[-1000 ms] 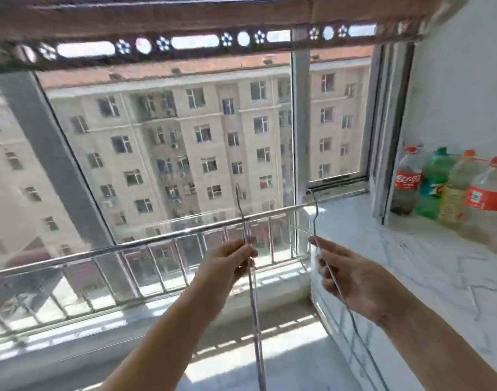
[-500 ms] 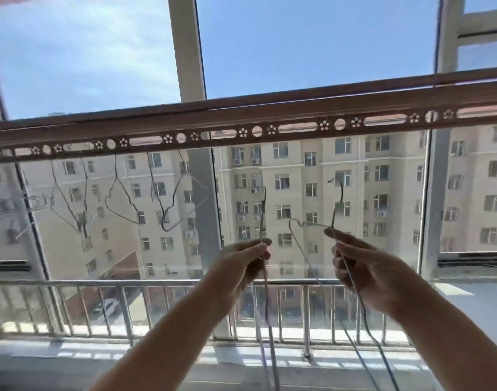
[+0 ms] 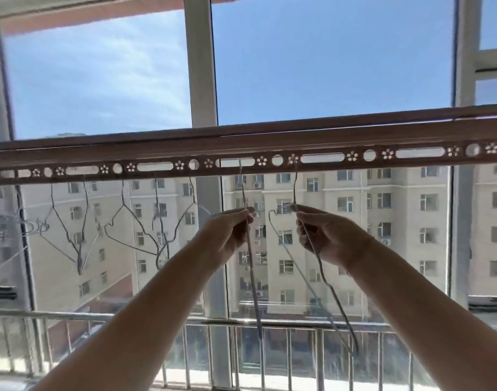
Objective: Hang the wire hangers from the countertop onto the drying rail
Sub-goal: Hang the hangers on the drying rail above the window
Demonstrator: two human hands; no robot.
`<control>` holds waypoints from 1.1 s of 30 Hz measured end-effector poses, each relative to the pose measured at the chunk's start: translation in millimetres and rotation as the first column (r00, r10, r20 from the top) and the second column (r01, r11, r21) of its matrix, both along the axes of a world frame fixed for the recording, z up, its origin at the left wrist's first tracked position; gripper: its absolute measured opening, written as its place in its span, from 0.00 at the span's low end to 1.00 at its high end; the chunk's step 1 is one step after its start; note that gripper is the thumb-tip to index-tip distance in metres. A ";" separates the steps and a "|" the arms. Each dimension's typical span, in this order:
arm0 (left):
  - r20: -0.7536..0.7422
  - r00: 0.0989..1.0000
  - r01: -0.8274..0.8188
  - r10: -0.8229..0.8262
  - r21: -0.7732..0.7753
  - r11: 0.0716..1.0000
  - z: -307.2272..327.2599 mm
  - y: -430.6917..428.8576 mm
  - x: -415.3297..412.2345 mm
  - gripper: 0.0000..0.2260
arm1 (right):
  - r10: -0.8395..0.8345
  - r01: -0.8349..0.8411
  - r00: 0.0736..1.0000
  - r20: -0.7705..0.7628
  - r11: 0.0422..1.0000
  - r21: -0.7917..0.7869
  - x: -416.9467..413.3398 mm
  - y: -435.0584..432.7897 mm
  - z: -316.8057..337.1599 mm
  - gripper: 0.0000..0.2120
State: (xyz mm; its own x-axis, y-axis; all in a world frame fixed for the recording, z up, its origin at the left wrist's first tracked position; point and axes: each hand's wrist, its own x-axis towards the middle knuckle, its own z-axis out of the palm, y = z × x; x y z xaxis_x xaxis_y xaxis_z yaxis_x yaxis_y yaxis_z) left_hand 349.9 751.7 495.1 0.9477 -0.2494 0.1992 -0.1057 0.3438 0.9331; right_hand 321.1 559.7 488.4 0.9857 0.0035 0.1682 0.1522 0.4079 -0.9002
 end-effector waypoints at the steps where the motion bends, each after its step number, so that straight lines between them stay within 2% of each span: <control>1: 0.001 1.000 -0.006 0.006 -0.009 1.000 2.6 -1.1 10.1 0.10 | 0.003 -0.003 1.000 0.007 1.000 -0.005 10.2 -0.9 3.7 0.11; 7: 0.023 1.000 -0.019 0.020 -0.047 0.999 13.0 -9.8 64.6 0.09 | 0.020 -0.018 0.999 0.042 0.999 -0.043 60.5 -2.2 23.4 0.12; 14: 0.017 0.999 -0.031 0.032 -0.045 0.999 8.5 -13.8 103.1 0.09 | 0.024 -0.025 1.000 -0.005 0.999 -0.045 101.8 -10.3 20.6 0.10; 21: 0.003 1.000 -0.022 0.022 -0.033 0.999 -6.8 -11.6 122.9 0.10 | 0.045 -0.045 0.999 -0.023 0.999 -0.027 114.5 -13.6 9.6 0.07; 28: 0.023 0.999 -0.029 0.030 -0.054 0.998 -23.3 -0.8 120.2 0.09 | -0.010 0.009 0.999 -0.033 1.000 -0.022 117.6 -14.9 -2.6 0.05; 33: 0.095 0.991 -0.100 0.093 0.067 0.993 -49.2 15.1 105.4 0.07 | -0.096 0.092 0.992 -0.086 0.995 -0.043 101.9 -20.7 -25.6 0.04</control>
State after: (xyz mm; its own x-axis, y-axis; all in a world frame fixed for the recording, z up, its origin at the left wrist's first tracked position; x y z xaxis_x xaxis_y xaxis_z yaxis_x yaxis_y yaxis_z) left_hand 455.4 766.8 445.8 0.9467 -0.1742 0.2711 -0.2211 0.2609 0.9397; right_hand 423.0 538.9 462.8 0.9929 -0.0852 0.0826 0.1080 0.3599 -0.9267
